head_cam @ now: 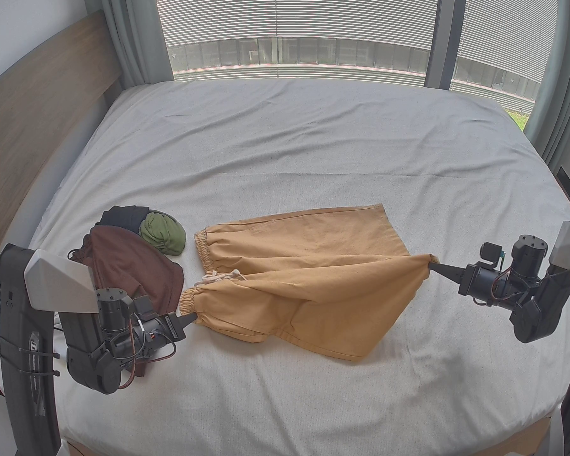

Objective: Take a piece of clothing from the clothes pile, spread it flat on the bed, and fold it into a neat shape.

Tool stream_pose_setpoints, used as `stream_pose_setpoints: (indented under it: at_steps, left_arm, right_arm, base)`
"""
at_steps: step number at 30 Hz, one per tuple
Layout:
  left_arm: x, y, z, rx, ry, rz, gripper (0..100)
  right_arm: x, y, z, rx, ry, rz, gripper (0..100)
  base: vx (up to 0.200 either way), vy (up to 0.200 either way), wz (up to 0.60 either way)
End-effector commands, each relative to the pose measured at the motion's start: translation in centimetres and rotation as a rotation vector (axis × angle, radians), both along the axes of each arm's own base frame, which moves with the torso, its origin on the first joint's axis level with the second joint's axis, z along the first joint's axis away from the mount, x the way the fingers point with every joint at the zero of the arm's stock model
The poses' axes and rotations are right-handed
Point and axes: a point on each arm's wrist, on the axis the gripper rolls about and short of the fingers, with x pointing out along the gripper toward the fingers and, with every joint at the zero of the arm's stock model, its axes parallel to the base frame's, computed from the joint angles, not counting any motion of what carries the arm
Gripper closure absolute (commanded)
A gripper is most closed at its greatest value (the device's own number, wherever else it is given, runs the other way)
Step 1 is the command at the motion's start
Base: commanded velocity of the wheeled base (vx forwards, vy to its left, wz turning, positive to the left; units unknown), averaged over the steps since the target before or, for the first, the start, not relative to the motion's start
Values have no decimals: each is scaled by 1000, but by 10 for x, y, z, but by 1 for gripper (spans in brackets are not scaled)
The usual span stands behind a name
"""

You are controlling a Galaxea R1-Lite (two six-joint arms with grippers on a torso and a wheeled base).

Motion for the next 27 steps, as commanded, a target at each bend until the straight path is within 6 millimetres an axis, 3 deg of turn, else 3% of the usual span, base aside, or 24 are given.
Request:
stream_pose_setpoints:
  at_steps: [1, 7, 14, 17, 27]
  left_arm:
    - [-2, 3, 5, 0, -5, 7, 100]
    - [-4, 8, 2, 41, -15, 3, 100]
    - [-5, 11, 0, 47, -8, 8, 100]
    - [-5, 11, 0, 47, -9, 8, 100]
    - [-6, 11, -1, 49, -4, 7, 100]
  right_arm:
    - [16, 1, -9, 6, 26, -4, 100]
    - [51, 13, -14, 9, 26, -45, 100]
    - [79, 34, 1, 30, 37, -11, 100]
    - [87, 37, -2, 25, 61, -22, 100]
    - [115, 45, -34, 3, 97, -94, 100]
  base:
    - [0, 0, 0]
    - [0, 0, 0]
    - [0, 0, 0]
    - [0, 0, 0]
    - [0, 0, 0]
